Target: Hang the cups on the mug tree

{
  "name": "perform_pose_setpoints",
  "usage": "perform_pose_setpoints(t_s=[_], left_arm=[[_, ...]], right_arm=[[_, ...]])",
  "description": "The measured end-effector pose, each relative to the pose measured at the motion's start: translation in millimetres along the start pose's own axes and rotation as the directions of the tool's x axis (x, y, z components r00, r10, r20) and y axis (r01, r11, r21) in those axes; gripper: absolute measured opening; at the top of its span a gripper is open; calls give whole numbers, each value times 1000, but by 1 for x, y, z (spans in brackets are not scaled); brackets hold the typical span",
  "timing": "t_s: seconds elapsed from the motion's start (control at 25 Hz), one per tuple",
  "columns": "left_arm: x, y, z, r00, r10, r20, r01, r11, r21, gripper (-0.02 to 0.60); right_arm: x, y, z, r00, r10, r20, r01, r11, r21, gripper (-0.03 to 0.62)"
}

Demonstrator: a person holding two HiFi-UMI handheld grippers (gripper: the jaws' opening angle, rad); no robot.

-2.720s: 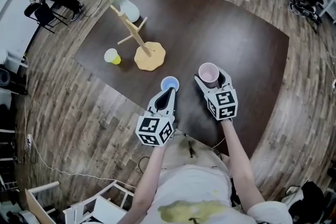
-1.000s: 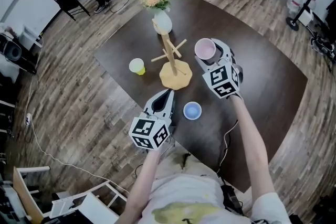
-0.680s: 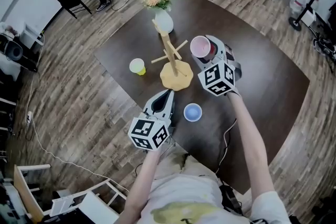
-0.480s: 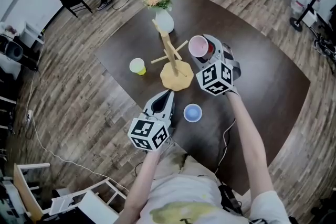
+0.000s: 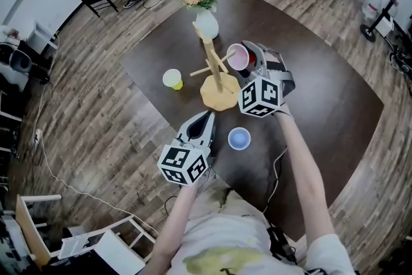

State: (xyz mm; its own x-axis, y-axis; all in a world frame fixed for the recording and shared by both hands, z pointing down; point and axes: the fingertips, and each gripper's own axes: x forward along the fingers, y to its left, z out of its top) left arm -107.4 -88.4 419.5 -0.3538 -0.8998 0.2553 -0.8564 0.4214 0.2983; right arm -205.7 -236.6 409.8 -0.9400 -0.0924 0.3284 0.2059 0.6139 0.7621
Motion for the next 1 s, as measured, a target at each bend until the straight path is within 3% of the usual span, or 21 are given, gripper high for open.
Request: perform_pose_setpoints(t_s=[0.36,1.0], left_arm=[[-5,4,0,1000,7,8,-7,1000,-3,23],[-11,9,4,999,16,31,-15,1000,-16,23]], right_arm=[[2,13,16,1000,-12,1,12,981,-192,318],[1,26,31,1000,-19,-5,16,941,-337,311]])
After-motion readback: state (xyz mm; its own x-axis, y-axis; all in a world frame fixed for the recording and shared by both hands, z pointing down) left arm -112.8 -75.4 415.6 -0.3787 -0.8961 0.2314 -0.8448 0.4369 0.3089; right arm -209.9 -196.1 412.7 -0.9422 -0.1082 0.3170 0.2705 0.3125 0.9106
